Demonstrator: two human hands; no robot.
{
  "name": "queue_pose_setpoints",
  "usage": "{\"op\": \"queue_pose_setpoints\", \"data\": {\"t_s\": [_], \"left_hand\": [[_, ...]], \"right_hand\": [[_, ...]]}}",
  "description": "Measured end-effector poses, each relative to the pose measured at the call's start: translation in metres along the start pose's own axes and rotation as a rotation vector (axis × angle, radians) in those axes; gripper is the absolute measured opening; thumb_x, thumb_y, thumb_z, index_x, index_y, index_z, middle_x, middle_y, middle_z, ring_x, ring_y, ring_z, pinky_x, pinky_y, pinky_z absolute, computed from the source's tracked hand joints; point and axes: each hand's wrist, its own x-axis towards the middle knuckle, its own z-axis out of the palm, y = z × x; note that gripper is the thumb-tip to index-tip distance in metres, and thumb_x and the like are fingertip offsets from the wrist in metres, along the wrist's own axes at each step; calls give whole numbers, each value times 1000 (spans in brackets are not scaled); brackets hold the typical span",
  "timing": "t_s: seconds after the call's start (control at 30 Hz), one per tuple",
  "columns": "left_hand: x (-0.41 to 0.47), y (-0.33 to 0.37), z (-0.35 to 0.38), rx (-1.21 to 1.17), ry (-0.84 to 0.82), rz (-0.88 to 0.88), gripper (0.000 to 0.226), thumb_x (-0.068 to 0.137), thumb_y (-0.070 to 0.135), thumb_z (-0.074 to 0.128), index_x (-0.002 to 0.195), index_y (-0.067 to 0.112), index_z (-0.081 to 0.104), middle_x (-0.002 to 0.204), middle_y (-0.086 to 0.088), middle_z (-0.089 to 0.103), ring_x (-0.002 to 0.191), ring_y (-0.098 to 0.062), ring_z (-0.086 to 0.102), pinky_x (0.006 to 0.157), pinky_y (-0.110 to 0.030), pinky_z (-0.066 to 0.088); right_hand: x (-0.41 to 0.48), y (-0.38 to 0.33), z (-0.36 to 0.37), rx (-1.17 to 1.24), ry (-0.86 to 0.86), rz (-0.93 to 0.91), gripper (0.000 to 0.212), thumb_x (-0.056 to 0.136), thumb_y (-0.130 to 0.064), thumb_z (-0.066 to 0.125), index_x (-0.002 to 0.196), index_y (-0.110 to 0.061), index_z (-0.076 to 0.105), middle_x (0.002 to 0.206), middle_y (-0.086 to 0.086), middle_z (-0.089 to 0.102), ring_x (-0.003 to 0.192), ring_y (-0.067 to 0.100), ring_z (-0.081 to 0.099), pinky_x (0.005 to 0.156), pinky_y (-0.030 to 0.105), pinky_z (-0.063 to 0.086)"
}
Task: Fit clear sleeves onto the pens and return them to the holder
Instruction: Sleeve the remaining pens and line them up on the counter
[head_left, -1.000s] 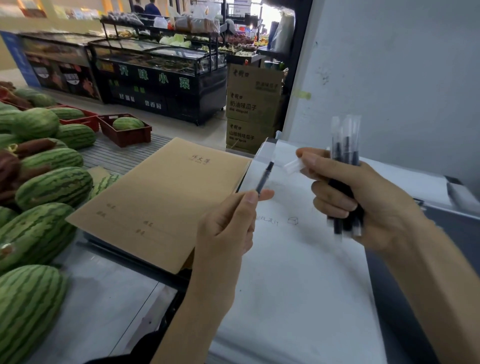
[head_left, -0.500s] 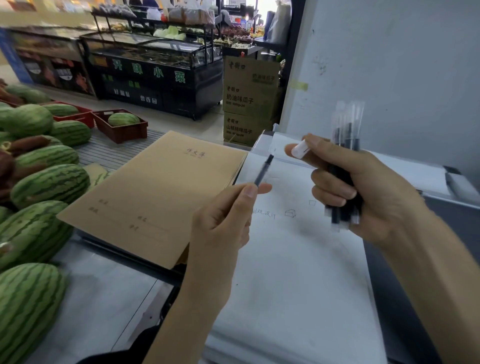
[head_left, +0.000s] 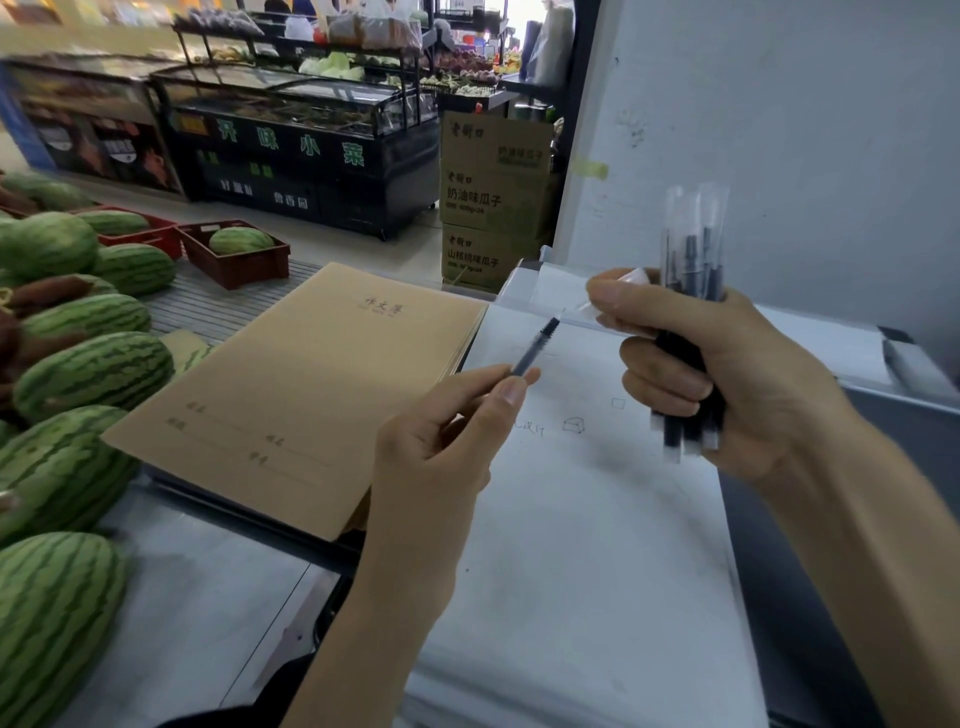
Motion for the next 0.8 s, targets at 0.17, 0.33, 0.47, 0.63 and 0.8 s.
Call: {"op": "queue_pose_setpoints", "data": {"t_s": [0.17, 0.33, 0.47, 0.63, 0.8], "left_hand": [[0, -1, 2, 12, -4, 18, 19, 91, 29, 69, 102, 22, 83, 57, 16, 47, 48, -5, 38, 48, -12, 31], [0, -2, 2, 25, -26, 28, 13, 96, 19, 72, 100, 22, 83, 59, 15, 47, 49, -5, 38, 50, -11, 32], [0, 0, 3, 28, -23, 22, 16, 90, 28, 70, 97, 22, 83, 58, 15, 45, 49, -5, 37, 49, -13, 31], [0, 0, 4, 30, -22, 18, 19, 89, 30, 69, 97, 21, 83, 57, 15, 44, 49, -5, 36, 49, -13, 30], [1, -1, 4, 49, -29, 25, 18, 89, 31, 69, 98, 24, 83, 58, 14, 46, 50, -6, 37, 50, -14, 31]], "right_hand": [[-1, 0, -1, -41, 18, -7, 10, 79, -20, 84, 82, -17, 75, 77, 1, 58, 35, 6, 24, 36, 16, 24], [-2, -1, 2, -106, 16, -1, 11, 81, -16, 81, 74, -18, 74, 82, 8, 52, 36, 8, 24, 37, 16, 24], [-2, 0, 2, -138, 43, -3, 16, 85, -16, 80, 71, -19, 74, 83, 9, 52, 37, 9, 26, 39, 16, 24], [-1, -1, -3, -104, 45, -12, 12, 88, -15, 79, 79, -16, 71, 77, 3, 54, 36, 8, 26, 38, 15, 25], [-3, 0, -1, -171, -39, -4, 15, 82, -17, 81, 70, -19, 73, 76, 5, 56, 36, 8, 27, 40, 16, 25]]}}
